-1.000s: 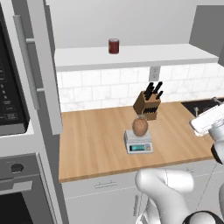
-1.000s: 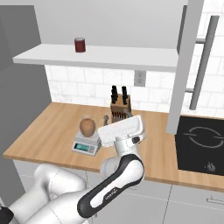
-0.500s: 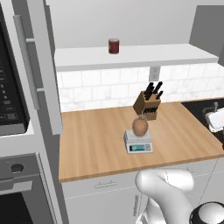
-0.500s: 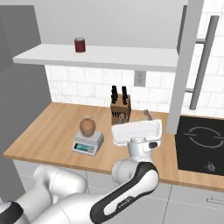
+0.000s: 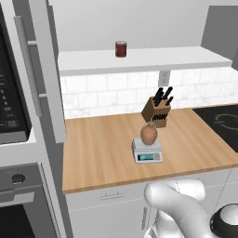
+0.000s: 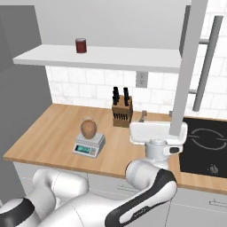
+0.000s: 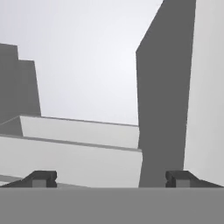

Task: Pick the honey bottle and place it on the digital scale for weighing, and close the cabinet.

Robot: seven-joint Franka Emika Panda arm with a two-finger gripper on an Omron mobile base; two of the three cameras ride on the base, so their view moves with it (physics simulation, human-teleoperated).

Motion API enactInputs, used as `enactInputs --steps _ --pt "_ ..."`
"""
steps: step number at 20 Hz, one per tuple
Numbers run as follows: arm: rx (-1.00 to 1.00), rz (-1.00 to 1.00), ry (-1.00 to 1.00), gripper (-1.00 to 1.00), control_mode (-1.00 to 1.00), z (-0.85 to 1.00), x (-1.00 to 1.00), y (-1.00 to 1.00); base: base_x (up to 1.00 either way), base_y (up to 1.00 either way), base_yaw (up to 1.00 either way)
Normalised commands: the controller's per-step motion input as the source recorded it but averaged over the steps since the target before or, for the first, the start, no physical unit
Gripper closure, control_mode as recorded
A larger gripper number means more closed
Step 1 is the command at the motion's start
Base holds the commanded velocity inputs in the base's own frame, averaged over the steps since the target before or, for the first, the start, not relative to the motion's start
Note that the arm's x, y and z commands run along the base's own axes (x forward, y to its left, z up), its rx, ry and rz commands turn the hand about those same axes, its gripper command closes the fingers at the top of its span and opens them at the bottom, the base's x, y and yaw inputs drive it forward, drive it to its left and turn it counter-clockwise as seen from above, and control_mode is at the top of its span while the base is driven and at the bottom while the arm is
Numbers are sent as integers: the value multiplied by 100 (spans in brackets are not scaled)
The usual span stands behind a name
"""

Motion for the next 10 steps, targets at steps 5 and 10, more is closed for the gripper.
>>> enactInputs --steps 5,10 --pt "3 0 0 -100 -100 2 -21 -24 0 0 0" --pt "0 0 -4 -100 -100 -19 -28 -11 0 0 0"
